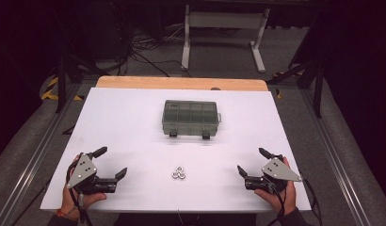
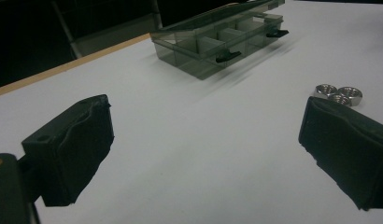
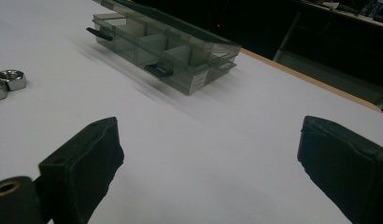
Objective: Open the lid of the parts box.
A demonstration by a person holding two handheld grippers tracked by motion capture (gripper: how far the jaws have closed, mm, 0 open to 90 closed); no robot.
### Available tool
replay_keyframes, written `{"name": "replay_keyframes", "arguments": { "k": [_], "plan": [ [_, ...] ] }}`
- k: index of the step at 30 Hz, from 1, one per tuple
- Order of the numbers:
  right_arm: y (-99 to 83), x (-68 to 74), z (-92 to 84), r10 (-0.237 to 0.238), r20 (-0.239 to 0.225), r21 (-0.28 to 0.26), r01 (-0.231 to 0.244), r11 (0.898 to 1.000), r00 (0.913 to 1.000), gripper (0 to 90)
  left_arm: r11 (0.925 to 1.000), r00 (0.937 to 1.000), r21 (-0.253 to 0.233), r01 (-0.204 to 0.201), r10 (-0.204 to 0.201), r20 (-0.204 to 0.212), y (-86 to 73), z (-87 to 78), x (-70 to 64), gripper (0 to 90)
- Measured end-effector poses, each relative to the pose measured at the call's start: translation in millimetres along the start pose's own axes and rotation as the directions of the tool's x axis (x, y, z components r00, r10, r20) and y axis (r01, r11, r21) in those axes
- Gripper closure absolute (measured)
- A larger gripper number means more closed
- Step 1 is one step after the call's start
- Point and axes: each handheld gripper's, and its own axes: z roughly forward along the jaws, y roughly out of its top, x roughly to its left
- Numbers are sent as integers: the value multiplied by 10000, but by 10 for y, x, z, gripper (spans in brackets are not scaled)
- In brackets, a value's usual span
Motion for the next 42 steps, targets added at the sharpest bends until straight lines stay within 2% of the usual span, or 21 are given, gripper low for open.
{"name": "replay_keyframes", "arguments": {
  "k": [4,9,14,18,21,28,31,35,42],
  "plan": [
    [-10,-9,-3,59,-60,-26,-59,10000,10000,68,9999,9998,72,-117,116,154,26,36,2,39],
    [12,-8,16,53,-26,-57,-53,10000,10000,66,9996,9996,152,-244,242,145,2,22,17,41],
    [3,2,41,15,-25,55,-15,10000,10000,62,9999,9999,65,-99,98,107,11,-11,24,46],
    [2,0,49,-33,-23,134,33,9999,10000,61,9996,9997,224,-175,172,151,19,27,42,47],
    [-4,-21,69,14,-24,237,-13,9997,10000,59,9992,9996,379,-105,95,274,32,81,55,45],
    [18,-46,144,-7,-154,415,13,9991,9999,62,9956,9980,854,-385,341,529,98,235,55,52],
    [35,-71,203,-36,-240,548,49,9985,9997,64,9941,9973,1043,-289,216,700,118,321,90,67],
    [66,-100,246,53,-261,558,-38,9984,9996,65,9936,9974,1106,-241,164,708,158,401,120,68],
    [161,-107,326,-10,-406,550,32,9985,9992,67,9930,9957,1055,-524,439,815,247,564,106,79]
  ]
}}
